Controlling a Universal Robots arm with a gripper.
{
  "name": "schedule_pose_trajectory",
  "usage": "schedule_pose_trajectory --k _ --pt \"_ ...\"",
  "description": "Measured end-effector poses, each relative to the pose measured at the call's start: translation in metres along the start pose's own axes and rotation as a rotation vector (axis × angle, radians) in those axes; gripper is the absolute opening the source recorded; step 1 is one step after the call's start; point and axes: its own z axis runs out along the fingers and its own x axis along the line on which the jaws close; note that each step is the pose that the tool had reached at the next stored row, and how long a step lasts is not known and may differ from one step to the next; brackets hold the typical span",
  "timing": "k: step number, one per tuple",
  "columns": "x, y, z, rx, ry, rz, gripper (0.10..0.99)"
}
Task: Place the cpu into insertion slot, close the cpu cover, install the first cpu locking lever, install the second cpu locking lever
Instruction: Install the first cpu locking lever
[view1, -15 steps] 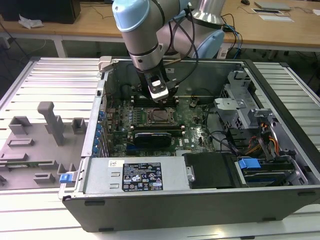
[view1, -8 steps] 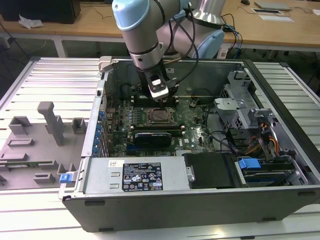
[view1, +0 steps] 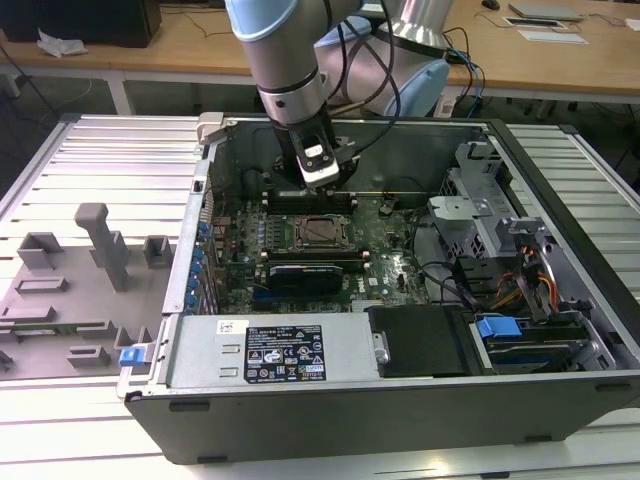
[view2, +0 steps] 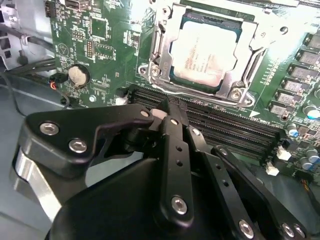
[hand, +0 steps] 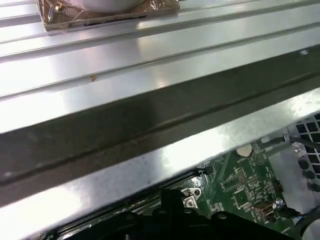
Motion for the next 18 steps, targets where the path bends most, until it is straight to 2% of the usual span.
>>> schedule_pose_trajectory --k 1,7,9,11,12,16,18 --pt "-0.0006 0.0001 0.0003 0.007 0.0245 0.003 0.106" --pt "-0.0035 -0.0007 0.0012 0.045 0.1301 0.013 0.106" --pt "-0.0047 -0.0015 0.0015 0.06 0.172 0.017 0.106" --pt "-0.0054 -0.0033 0.0017 0.068 0.1934 0.019 0.106" --pt "-0.0055 -0.0039 0.0017 0.07 0.1975 0.02 0.106" --pt "-0.0062 -0.0057 0.0016 0.071 0.1981 0.02 0.106" --pt "-0.0079 -0.0103 0.0012 0.073 0.1979 0.019 0.106"
